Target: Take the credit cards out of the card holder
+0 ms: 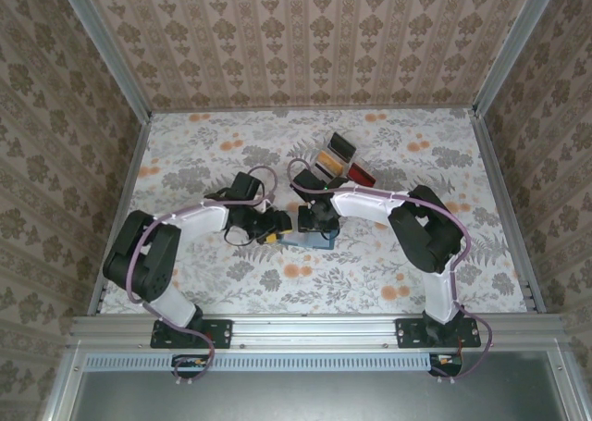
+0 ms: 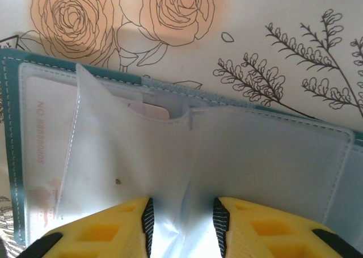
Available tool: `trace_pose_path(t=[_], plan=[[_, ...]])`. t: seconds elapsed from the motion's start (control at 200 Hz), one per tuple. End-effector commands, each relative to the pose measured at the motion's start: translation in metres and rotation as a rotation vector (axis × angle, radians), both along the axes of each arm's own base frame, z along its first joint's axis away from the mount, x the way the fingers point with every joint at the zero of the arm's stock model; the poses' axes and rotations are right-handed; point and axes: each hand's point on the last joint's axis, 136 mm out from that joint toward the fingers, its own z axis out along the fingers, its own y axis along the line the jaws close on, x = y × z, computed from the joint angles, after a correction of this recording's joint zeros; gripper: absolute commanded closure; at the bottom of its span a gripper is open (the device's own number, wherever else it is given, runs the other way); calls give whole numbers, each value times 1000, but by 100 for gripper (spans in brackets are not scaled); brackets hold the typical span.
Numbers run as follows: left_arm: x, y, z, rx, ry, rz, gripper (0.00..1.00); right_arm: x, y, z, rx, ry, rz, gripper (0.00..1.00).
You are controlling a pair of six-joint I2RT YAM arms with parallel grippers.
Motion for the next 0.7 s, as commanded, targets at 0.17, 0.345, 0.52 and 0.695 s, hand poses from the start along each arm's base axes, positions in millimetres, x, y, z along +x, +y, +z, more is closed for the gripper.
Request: trace_pose_path(t=[0.17,0.345,0.52,0.695], plan=[[8,-15,-1,-10,-5,-22,58,-25,-31,-41,-117,91,-19,68],[10,-17,-2,-10,-7,-28,59,-25,-29,-38,-99,85,-18,68],[9,-24,-4,-29,-2,-43,63,-24,-29,-34,-74,79,-24,68],[12,-28,-2,-43,-16,-49,71,-18,-23,-25,-25,57,-26,68]])
